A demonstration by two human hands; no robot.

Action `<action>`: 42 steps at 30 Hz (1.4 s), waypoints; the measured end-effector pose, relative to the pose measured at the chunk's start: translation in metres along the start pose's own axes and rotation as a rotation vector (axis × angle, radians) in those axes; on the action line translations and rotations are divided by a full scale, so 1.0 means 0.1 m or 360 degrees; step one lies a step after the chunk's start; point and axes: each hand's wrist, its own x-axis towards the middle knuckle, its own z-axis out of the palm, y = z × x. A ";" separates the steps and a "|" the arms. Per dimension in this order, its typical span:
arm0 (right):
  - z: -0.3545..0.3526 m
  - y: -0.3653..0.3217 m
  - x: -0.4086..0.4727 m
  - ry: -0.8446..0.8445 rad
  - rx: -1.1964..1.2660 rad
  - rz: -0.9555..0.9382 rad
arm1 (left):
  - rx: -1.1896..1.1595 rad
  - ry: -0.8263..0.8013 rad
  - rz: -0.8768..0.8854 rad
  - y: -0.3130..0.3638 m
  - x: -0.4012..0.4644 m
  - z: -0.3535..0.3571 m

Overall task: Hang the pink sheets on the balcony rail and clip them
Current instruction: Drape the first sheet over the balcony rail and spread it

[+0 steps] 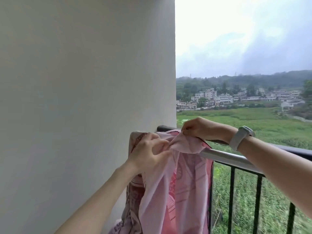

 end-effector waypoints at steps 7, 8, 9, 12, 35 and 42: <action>-0.24 0.06 -0.51 0.0014 -0.0325 0.0123 | -0.0161 0.0240 -0.0633 -0.13 0.28 0.40; -0.21 0.05 -0.53 -0.0077 -0.0468 0.0191 | -0.0236 0.0409 -0.0612 -0.11 0.25 0.46; -0.17 0.04 -0.54 -0.0118 -0.0584 0.0239 | -0.0264 0.0551 -0.0552 -0.05 0.19 0.50; -0.11 -0.03 -0.59 -0.0011 -0.0535 0.0155 | -0.0425 0.0535 -0.0343 0.23 0.00 0.51; -0.91 0.38 -1.55 0.1243 -0.0578 0.0170 | -0.0067 -0.0163 -0.0590 1.09 -0.60 0.95; -0.94 0.60 -2.17 0.0952 -0.0641 0.0384 | 0.0003 0.0515 -0.0630 1.68 -0.76 1.04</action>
